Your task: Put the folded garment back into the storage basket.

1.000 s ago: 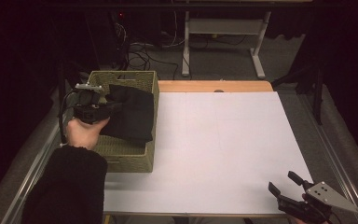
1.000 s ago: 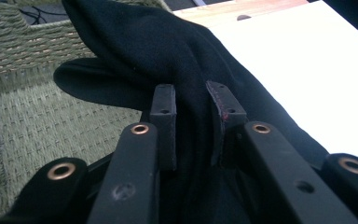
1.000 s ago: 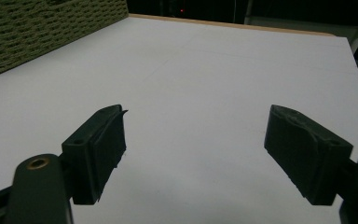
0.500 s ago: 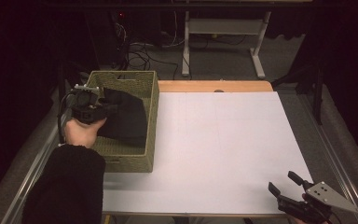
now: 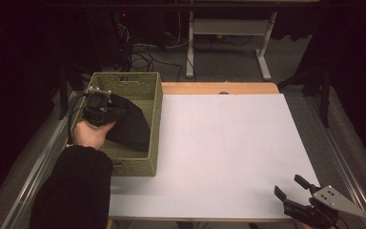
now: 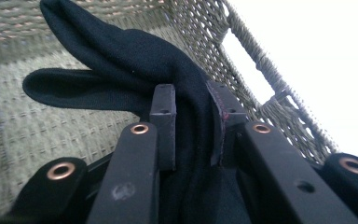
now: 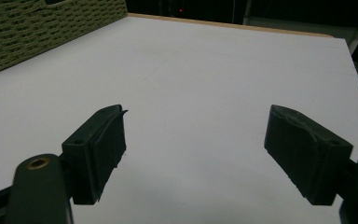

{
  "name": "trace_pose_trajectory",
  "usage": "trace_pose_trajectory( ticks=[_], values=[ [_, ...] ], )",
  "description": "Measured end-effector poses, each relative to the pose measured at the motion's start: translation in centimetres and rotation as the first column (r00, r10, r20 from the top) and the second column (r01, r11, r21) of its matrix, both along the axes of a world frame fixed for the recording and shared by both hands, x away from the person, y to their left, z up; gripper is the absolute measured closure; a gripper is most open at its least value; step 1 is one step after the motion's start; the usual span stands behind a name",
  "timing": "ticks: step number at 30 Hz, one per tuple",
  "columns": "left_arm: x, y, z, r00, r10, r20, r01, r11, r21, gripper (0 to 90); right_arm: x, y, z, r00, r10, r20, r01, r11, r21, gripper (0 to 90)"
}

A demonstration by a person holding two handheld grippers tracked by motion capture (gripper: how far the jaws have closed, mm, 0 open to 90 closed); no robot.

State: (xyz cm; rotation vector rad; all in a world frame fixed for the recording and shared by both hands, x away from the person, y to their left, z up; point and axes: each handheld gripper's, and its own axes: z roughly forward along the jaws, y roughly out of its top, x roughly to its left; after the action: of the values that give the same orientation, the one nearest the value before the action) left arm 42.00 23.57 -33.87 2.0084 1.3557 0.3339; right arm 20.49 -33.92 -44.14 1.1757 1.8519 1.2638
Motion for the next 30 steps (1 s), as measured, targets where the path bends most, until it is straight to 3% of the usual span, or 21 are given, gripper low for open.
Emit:
trace_pose_trajectory(
  ticks=[8, 12, 17, 21, 27, 30],
  values=[
    [0.9, -0.5, -1.1, 0.9999, -0.005, -0.014, 0.004, 0.9999, -0.013, 71.0, -0.1, -0.1, 0.0, 1.0000, -0.007, -0.001, 0.007, 1.000, 0.001, 21.1],
    [1.1, -0.4, -1.7, 0.9996, 0.008, -0.026, -0.007, 0.9994, 0.034, 70.8, -0.3, -0.1, 0.1, 0.9999, -0.006, 0.010, 0.006, 1.000, -0.003, 21.3],
    [1.3, 0.0, -2.3, 0.9991, 0.020, -0.036, -0.019, 0.9994, 0.030, 70.1, -0.3, -0.1, 0.1, 0.9999, -0.013, 0.008, 0.013, 1.000, -0.001, 21.3],
    [1.2, 0.0, -2.5, 0.9994, 0.026, -0.025, -0.025, 0.9984, 0.051, 67.6, -0.3, -0.1, 0.1, 0.9999, -0.007, 0.008, 0.007, 1.000, -0.003, 21.3],
    [1.3, 0.2, -2.5, 0.9971, 0.066, -0.038, -0.063, 0.9956, 0.069, 51.0, -0.3, 0.0, 0.1, 0.9999, -0.007, 0.009, 0.007, 1.000, -0.001, 21.3],
    [1.2, 0.3, -2.6, 0.9966, 0.071, -0.043, -0.067, 0.9937, 0.090, 47.5, -0.4, 0.0, 0.2, 0.9999, -0.010, 0.013, 0.010, 1.000, -0.003, 21.3]
  ],
)
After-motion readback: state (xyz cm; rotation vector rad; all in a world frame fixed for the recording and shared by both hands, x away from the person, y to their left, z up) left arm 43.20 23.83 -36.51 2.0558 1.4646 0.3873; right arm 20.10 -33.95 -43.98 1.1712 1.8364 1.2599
